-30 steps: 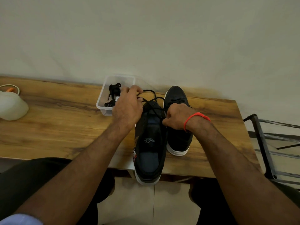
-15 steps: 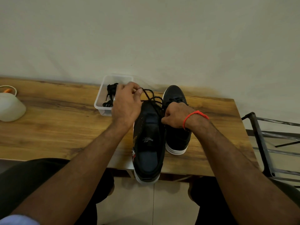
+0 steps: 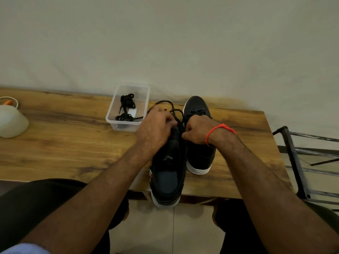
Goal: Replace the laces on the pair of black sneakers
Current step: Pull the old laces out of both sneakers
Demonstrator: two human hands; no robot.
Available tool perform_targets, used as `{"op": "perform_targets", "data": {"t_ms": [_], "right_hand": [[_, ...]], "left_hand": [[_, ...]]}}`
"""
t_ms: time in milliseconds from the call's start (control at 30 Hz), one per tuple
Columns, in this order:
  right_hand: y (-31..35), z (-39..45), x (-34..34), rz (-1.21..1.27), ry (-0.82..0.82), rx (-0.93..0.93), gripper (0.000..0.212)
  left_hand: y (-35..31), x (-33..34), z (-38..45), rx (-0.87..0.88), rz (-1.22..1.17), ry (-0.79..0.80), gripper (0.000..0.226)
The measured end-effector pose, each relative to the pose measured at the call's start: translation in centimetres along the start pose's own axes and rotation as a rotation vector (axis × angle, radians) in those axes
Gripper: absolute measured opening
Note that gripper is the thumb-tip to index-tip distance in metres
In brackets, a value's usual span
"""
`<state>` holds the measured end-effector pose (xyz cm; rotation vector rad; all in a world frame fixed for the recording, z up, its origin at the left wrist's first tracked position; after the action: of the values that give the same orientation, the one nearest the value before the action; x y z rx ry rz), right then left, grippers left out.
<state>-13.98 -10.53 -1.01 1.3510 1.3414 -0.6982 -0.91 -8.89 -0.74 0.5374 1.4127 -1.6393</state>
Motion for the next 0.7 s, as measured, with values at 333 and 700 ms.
{"op": "perform_targets", "data": {"t_ms": [333, 700], "right_hand": [[0.0, 0.0, 0.0, -0.029, 0.005, 0.000, 0.022], [-0.1, 0.0, 0.0, -0.018, -0.002, 0.016, 0.027]], "left_hand": [[-0.4, 1.6, -0.5, 0.124, 0.103, 0.132, 0.033], [1.3, -3.4, 1.8, -0.142, -0.308, -0.268, 0.022]]}}
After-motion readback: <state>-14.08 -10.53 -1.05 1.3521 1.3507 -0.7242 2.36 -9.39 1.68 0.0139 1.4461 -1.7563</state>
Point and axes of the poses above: each hand's wrist, its own z-axis towards the middle knuckle, its own x-axis out of the palm, y = z × x, the point moved 9 cm from there along z, towards the middle knuckle, and after that the axes turned 13 degrees about -y, right-handed, at the moved point
